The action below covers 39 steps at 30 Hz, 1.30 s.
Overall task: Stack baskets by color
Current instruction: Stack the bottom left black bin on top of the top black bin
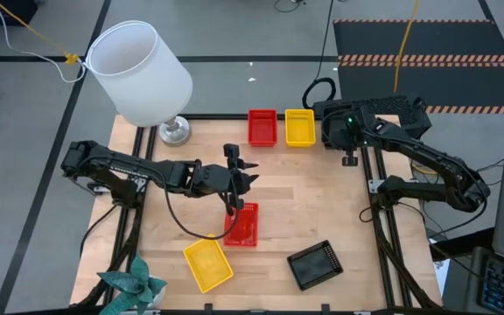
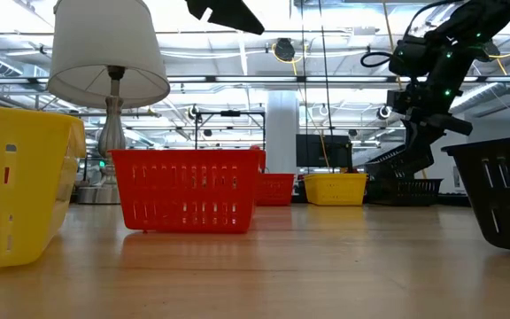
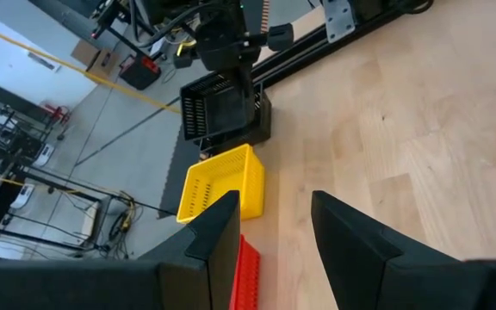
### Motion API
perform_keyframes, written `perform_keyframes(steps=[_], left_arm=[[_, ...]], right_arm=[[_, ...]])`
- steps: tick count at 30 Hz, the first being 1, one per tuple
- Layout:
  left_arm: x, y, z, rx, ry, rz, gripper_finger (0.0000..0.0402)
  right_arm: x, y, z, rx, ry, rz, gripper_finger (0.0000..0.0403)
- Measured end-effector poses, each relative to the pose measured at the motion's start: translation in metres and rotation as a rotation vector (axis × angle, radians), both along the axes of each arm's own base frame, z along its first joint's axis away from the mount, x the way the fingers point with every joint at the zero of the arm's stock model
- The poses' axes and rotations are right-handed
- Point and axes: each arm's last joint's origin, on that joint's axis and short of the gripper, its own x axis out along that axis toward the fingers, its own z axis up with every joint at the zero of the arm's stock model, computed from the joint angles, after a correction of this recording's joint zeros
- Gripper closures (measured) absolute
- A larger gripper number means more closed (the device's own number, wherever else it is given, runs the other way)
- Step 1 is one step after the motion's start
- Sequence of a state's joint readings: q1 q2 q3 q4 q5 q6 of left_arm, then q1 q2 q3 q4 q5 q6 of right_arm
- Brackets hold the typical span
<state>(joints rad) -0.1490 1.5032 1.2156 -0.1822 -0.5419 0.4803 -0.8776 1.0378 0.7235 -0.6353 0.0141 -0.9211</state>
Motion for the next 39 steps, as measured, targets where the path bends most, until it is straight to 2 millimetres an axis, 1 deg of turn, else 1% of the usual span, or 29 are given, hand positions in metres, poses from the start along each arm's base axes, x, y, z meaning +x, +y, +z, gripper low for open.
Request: perform_keyframes(steps=[12,20,26,30,32,34,36,39], left_arm=[[0.000,0.000,0.000,-0.016,-0.005,0.005,0.0254],[0.000,0.000,0.000,-0.016,-0.006,0.005,0.0254],[0.000,0.000,0.000,-0.017,-0.006,0.005,0.0254],[0.000,0.000,0.000,-0.017,-0.006,0.005,0.0254],[0.000,0.000,0.000,-0.017,-0.006,0.005,0.0254],[0.000,0.000,0.000,-0.017,-0.006,0.005,0.0254],[0.000,0.000,0.000,-0.017,-0.006,0.005,0.0254],[0.000,0.000,0.000,-0.018,-0.007,0.005,0.0254]], right_arm=[[0.000,0.000,0.000,0.010,-0.013,0.006,0.0362],[0.001,-0.001,0.001,0.002,-0.027,-0.010,0.0326],[0.000,-0.002,0.001,-0.016,-0.008,-0.064,0.0295],[0.002,0.000,0.002,-0.004,-0.045,-0.108,0.0285],[0.005,0.003,0.001,0.013,-0.052,-0.112,0.0288],[0.007,0.008,0.000,0.037,-0.040,-0.097,0.0300],[0.011,0.014,-0.001,0.055,-0.022,-0.065,0.0320],[0.013,0.023,-0.003,0.089,0.012,-0.028,0.0361]])
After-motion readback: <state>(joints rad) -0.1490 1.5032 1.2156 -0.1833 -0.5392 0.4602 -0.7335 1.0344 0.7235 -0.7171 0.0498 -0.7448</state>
